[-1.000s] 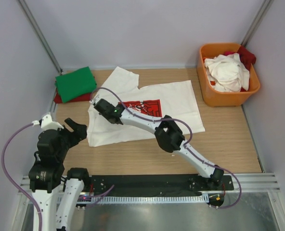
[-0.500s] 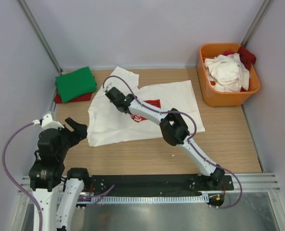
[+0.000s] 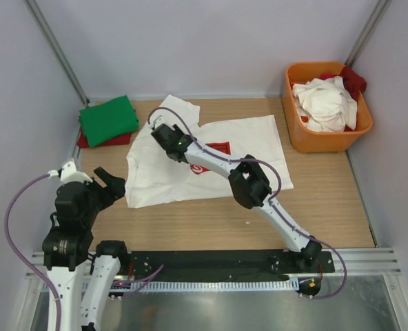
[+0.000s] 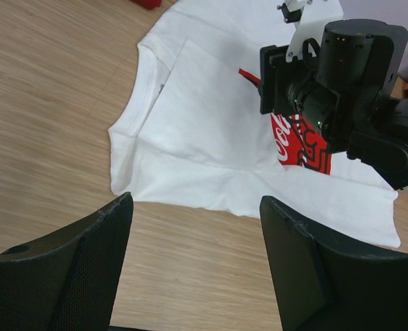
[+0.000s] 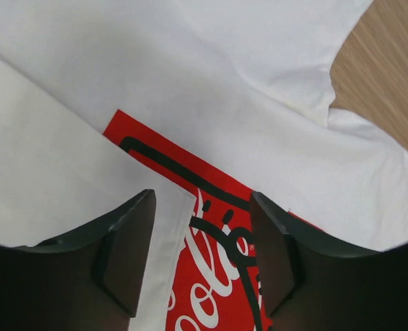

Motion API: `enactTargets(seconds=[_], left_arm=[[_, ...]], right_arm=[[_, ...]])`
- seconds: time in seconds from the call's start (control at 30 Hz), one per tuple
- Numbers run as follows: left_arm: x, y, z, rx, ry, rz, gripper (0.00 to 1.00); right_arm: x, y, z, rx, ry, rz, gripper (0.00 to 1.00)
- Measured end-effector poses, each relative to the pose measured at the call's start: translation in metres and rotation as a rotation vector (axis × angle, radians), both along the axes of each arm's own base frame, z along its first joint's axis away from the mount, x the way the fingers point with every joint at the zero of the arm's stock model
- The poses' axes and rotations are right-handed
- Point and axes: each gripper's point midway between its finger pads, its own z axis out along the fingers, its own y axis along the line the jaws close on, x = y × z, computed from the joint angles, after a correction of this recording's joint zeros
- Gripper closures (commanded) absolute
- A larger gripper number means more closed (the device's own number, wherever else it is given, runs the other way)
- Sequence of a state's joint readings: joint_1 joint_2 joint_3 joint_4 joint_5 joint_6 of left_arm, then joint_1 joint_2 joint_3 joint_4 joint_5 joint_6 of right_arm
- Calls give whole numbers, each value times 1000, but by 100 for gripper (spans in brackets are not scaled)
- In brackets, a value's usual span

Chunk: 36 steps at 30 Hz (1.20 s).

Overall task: Fold and stack the t-shirts
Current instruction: Fold the tshirt

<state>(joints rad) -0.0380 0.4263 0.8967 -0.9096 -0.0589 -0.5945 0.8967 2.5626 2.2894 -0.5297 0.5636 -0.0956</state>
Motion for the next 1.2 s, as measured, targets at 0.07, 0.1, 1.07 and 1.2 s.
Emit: enactTargets(seconds=[0.07,0.1,1.07,1.2], left_arm=[[1,0,-1,0,4,2,25],[1,0,-1,0,7,3,25],[118,-53,-182,-181,593,-48,26],[120,-56,-213,-187,670,-36,27]], right_arm=[[6,-8,-1,-5,-4,-23,20],[9,-13,-2,-11,-5,-35,16],[-153,-290,0,485,316,-617,16],[-169,-309,-30,513,387,-693,17]])
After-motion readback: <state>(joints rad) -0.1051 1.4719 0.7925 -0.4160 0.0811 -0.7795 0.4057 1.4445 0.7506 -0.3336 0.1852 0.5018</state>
